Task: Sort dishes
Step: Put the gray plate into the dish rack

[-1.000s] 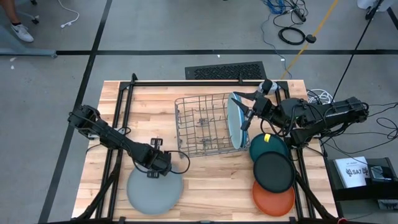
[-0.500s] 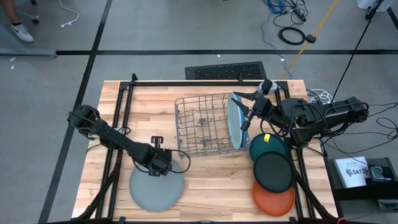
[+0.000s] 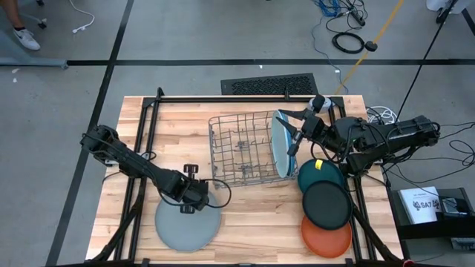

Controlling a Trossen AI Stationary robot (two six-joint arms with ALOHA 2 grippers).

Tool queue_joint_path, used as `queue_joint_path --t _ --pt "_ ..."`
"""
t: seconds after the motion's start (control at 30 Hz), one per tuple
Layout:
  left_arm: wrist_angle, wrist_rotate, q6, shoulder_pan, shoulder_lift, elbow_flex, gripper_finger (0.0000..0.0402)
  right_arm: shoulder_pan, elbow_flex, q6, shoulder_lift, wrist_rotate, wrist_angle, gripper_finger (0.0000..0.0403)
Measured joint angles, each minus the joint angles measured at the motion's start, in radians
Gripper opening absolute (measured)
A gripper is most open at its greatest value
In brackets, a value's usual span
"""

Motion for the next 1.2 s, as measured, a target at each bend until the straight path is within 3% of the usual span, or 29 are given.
queue_joint_path --t 0.1,0.2,0.33,0.43,0.63,0.87,1.2 --pt "-0.045 0.017 -0.032 0.004 0.0 -0.003 0.0028 0.0 0.0 0.0 0.0 0.0 0.0 0.0098" --pt "-0.128 0.051 -0.113 0.015 0.0 -0.003 0.0083 0.0 0.0 0.0 0.0 0.0 0.0 0.0098" --pt "-0.23 0.202 -0.224 0.027 0.0 -0.008 0.0166 0.0 0.0 0.0 0.0 0.0 -0.002 0.0098" --pt "-0.224 0.263 -0.235 0.025 -0.004 -0.038 0.0201 0.0 0.0 0.0 0.0 0.0 -0.002 0.0098" --pt "-0.094 0.295 -0.277 0.032 -0.087 -0.185 0.0211 0.0 0.0 0.003 0.0 -0.001 -0.003 0.0098" --pt "0.056 0.266 -0.367 0.038 -0.332 -0.315 0.0212 0.0 0.0 0.003 0.0 -0.001 -0.004 0.0098" --pt "0.103 0.272 -0.48 0.074 -0.605 -0.457 0.0212 0.0 0.0 0.007 0.0 0.0 -0.003 0.0098"
